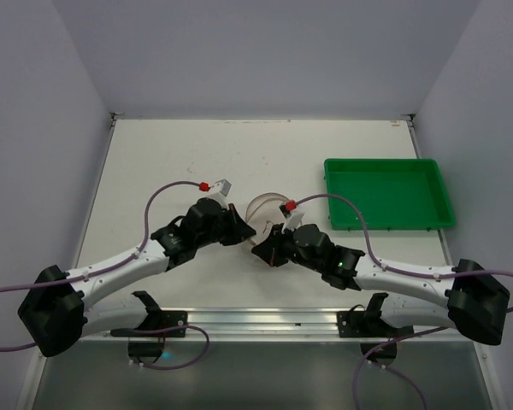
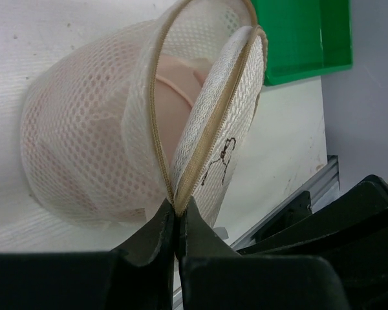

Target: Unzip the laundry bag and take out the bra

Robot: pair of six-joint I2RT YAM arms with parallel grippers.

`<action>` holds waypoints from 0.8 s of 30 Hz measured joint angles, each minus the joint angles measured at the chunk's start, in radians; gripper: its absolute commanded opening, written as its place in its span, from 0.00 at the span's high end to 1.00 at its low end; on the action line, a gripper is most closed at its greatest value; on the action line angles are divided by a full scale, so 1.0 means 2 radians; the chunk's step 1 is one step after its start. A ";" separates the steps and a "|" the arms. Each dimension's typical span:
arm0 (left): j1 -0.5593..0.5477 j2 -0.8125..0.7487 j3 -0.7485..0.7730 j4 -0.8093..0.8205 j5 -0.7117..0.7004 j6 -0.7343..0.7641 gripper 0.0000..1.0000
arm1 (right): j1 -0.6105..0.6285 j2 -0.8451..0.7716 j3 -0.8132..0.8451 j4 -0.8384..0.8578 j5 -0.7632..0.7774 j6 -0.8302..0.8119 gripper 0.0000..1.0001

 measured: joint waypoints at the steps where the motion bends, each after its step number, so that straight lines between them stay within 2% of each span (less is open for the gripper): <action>1: -0.002 0.003 0.005 0.000 0.002 0.002 1.00 | 0.000 -0.014 -0.008 0.001 0.006 0.001 1.00; 12: -0.001 0.013 0.029 -0.015 0.031 0.017 1.00 | 0.000 -0.093 -0.063 0.018 0.027 0.017 1.00; 15: 0.015 0.002 0.027 -0.026 0.037 0.020 1.00 | -0.001 -0.095 -0.064 0.020 0.026 0.018 1.00; 19: 0.066 -0.029 0.022 -0.036 -0.012 0.032 1.00 | -0.001 -0.082 -0.070 -0.037 0.013 0.014 1.00; 21: 0.072 -0.040 0.017 -0.036 -0.019 0.032 1.00 | -0.002 -0.064 -0.070 -0.056 0.004 0.011 1.00; 24: 0.068 -0.060 -0.010 -0.033 -0.019 0.026 1.00 | -0.003 -0.047 -0.070 -0.077 -0.006 0.010 0.86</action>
